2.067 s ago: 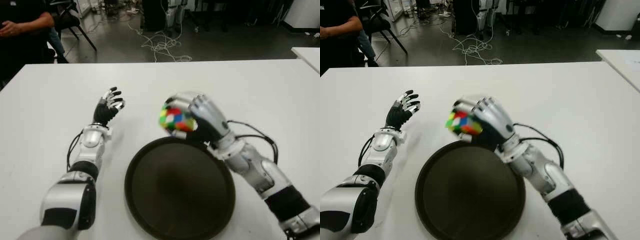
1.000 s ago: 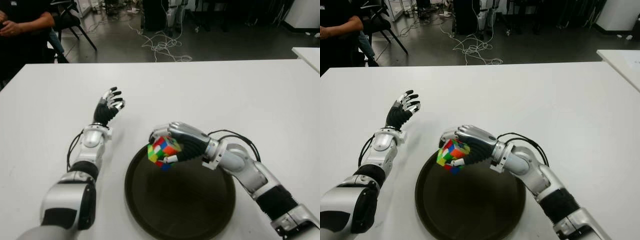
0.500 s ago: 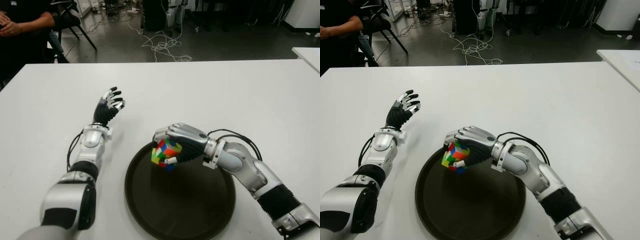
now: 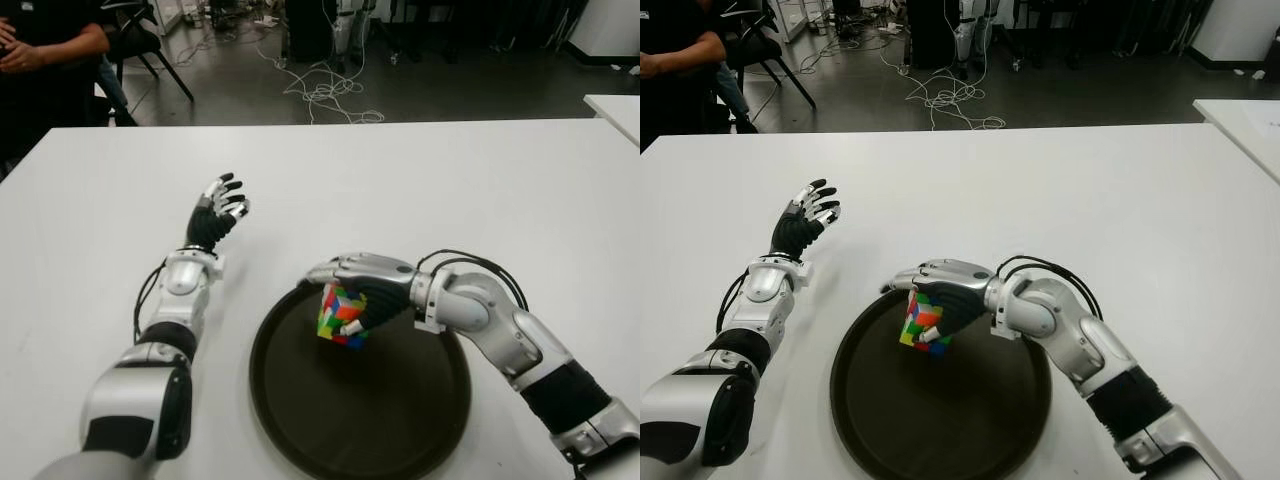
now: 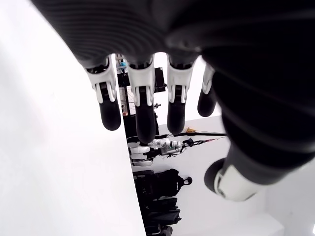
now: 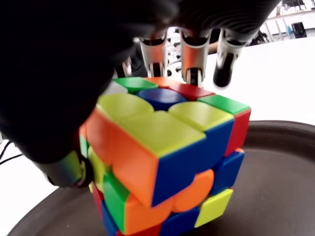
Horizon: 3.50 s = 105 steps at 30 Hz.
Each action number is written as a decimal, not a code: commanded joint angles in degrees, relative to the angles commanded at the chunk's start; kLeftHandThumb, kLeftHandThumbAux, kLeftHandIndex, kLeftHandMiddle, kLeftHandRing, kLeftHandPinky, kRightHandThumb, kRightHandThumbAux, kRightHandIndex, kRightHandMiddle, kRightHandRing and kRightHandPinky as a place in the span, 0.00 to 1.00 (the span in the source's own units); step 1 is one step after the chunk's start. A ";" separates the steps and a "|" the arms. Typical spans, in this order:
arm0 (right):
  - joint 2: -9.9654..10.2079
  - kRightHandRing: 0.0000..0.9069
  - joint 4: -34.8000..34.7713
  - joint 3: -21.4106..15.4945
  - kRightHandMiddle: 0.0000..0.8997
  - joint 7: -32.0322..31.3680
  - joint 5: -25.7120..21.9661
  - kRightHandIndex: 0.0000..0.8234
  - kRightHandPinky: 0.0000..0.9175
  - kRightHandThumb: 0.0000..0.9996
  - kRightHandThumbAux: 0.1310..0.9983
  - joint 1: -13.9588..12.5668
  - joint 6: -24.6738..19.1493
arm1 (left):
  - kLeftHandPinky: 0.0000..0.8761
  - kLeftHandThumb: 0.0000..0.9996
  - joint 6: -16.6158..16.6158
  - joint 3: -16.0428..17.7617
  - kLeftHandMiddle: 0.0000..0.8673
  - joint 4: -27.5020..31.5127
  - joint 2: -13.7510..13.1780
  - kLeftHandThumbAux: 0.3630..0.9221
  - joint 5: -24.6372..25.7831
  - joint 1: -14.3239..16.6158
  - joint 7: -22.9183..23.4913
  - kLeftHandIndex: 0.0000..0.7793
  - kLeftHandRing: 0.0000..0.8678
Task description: Pick up the Rubik's Cube and put it in the plate
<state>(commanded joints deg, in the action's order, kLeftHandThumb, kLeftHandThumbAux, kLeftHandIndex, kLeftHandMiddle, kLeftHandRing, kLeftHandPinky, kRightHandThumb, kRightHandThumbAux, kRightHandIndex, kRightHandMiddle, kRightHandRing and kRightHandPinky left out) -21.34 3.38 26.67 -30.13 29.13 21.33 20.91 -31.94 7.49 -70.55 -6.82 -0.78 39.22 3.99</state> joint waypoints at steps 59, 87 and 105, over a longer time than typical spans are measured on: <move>10.03 0.26 31.60 -31.79 0.27 19.39 -32.95 0.18 0.30 0.00 0.64 5.30 11.72 | 0.22 0.21 1.14 -0.35 0.21 -0.57 0.15 0.66 -0.58 0.64 -0.83 0.14 0.21; 9.99 0.31 61.81 -25.08 0.29 52.15 -14.56 0.21 0.32 0.00 0.69 14.11 14.48 | 0.22 0.19 1.52 -0.17 0.21 -0.73 0.21 0.65 -0.37 0.70 0.20 0.14 0.21; 10.20 0.27 63.24 -24.54 0.27 51.27 -14.18 0.19 0.27 0.00 0.72 14.00 15.05 | 0.21 0.17 1.15 -0.14 0.20 -0.53 0.06 0.65 -0.30 0.35 0.07 0.13 0.20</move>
<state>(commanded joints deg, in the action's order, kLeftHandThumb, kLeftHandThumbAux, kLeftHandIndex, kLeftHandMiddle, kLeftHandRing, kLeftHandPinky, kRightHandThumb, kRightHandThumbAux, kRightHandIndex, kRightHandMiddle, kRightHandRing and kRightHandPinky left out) -11.15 66.61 2.13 21.14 14.95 35.33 35.96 -30.79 7.35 -71.08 -6.76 -1.08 39.57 4.06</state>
